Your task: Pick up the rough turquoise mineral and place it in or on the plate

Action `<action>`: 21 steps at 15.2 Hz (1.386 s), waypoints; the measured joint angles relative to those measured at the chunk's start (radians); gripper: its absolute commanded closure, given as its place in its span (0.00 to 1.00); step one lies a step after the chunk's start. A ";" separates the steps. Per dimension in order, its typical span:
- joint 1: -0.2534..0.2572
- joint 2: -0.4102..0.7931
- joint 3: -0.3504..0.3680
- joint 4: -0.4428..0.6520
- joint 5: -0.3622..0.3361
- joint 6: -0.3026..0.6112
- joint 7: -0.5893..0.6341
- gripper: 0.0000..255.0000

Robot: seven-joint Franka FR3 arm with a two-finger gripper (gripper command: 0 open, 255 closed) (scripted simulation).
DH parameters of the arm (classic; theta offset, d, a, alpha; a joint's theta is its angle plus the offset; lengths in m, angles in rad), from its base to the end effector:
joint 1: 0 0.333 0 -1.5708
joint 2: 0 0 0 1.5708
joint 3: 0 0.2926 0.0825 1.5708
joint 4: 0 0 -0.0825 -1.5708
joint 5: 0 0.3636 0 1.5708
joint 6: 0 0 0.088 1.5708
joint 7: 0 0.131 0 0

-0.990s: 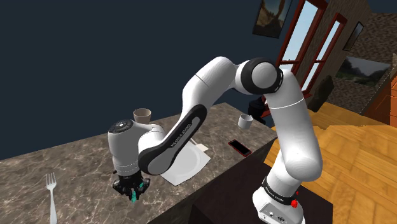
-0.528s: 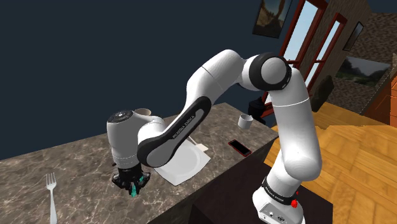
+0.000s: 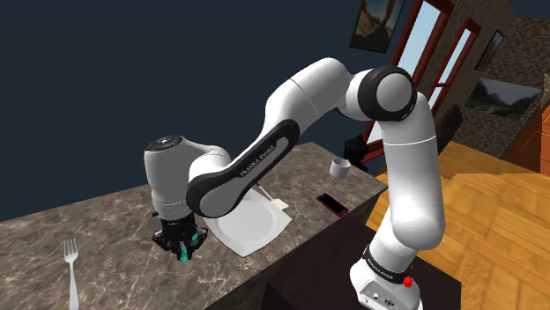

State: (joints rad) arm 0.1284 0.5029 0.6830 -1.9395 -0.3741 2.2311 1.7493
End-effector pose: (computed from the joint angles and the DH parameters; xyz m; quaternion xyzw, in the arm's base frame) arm 0.4202 0.4058 0.2367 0.9312 -0.3625 -0.0230 0.0296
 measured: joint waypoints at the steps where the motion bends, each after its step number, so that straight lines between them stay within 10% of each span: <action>1: -0.007 -0.012 0.006 0.000 0.009 -0.009 -0.007 1.00; 21: -0.445 -0.427 0.013 -0.453 0.286 0.142 -0.558 1.00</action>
State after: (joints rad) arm -0.3168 0.0755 0.6964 -2.3920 -0.0882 2.3728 1.1915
